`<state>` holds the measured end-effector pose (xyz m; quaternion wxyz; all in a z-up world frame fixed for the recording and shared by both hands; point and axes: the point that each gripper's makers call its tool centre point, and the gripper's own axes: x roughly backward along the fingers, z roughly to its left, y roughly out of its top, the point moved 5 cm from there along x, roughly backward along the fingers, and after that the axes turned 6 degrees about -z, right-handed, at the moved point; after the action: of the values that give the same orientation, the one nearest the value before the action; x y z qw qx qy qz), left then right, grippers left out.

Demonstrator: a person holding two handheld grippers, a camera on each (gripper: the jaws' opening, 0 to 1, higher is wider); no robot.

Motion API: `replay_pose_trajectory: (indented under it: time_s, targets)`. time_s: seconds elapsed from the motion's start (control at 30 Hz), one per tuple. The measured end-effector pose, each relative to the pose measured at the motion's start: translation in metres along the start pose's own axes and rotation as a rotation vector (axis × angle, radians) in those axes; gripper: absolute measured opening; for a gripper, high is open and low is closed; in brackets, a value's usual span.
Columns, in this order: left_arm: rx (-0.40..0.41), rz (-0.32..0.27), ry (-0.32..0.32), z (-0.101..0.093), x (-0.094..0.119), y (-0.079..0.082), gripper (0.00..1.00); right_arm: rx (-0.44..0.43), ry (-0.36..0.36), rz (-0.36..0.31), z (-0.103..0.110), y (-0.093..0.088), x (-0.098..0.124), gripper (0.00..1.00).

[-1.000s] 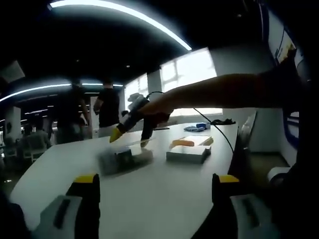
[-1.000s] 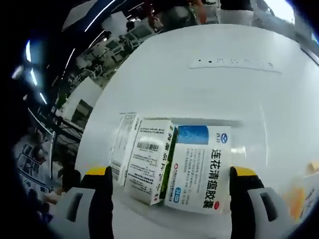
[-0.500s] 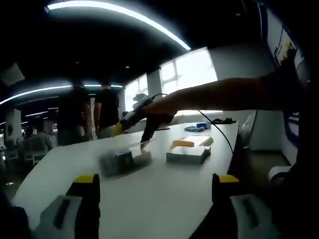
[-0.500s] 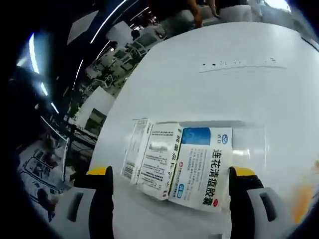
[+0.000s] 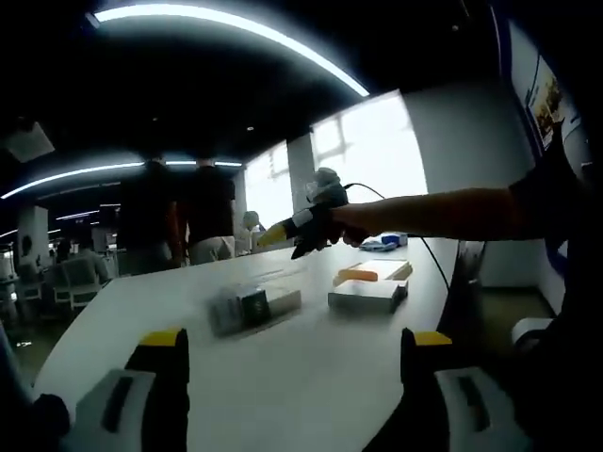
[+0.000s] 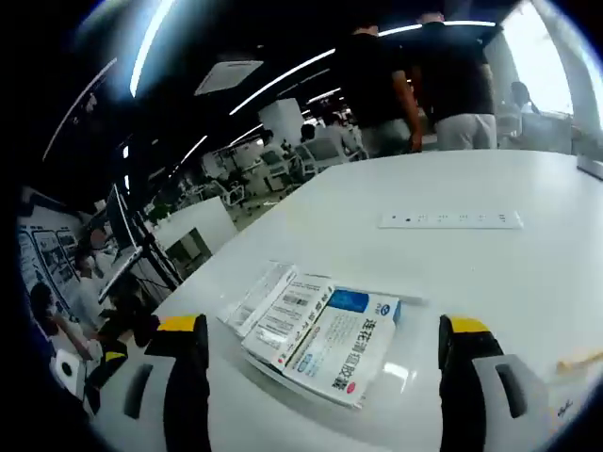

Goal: Arrange the small medicine boxes into an aligned row inside the storage area until every box is upright, visible, and separated from the surrounding clutter.

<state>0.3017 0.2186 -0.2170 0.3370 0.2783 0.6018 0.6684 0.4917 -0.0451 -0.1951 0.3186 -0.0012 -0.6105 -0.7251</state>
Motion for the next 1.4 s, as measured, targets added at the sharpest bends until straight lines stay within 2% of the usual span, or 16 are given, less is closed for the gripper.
replay_pose_trajectory:
  time_s: [0.13,0.2,0.3,0.33,0.37,0.47,0.6,0.73,0.83,1.13,1.17,1.2,1.27,1.4]
  targets:
    - [0.000,0.004,0.004,0.001,0.000,0.004,0.93,0.050,0.011,-0.064,0.004,-0.008,0.031,1.00]
    - [-0.008,0.003,0.007,0.001,-0.001,0.007,0.93,0.019,0.053,-0.113,0.010,-0.009,0.046,1.00]
    - [-0.024,0.003,0.014,0.002,-0.001,0.011,0.93,-0.073,0.137,-0.165,0.022,-0.015,0.069,1.00]
    - [-0.025,0.001,0.017,0.002,-0.001,0.012,0.93,-0.087,0.147,-0.176,0.023,-0.016,0.073,1.00]
    - [-0.025,-0.003,0.021,0.003,-0.001,0.012,0.93,-0.064,0.189,-0.164,0.028,-0.023,0.082,1.00]
    - [-0.022,0.005,0.021,0.003,-0.002,0.011,0.93,-0.060,0.186,-0.157,0.034,-0.036,0.095,1.00]
    - [-0.018,-0.011,0.021,0.001,-0.002,0.014,0.93,-0.043,0.245,-0.223,0.044,-0.054,0.122,1.00]
    - [-0.020,-0.011,0.019,0.001,-0.001,0.016,0.93,-0.070,0.272,-0.341,0.042,-0.066,0.145,1.00]
    - [-0.017,-0.014,0.023,0.004,0.000,0.017,0.93,-0.076,0.245,-0.327,0.039,-0.079,0.152,1.00]
    - [-0.005,-0.031,0.022,0.003,-0.001,0.016,0.93,0.019,0.148,-0.271,0.036,-0.108,0.165,1.00]
    - [-0.007,-0.030,0.022,0.003,-0.001,0.016,0.93,0.019,0.141,-0.273,0.035,-0.110,0.167,1.00]
    - [-0.006,-0.031,0.023,0.004,0.000,0.016,0.93,0.003,0.127,-0.297,0.033,-0.109,0.170,1.00]
    - [0.005,-0.035,0.028,0.005,0.001,0.014,0.93,-0.039,0.143,-0.348,0.033,-0.106,0.177,1.00]
    - [0.009,-0.029,0.028,0.005,0.001,0.012,0.93,-0.056,0.147,-0.345,0.031,-0.110,0.185,1.00]
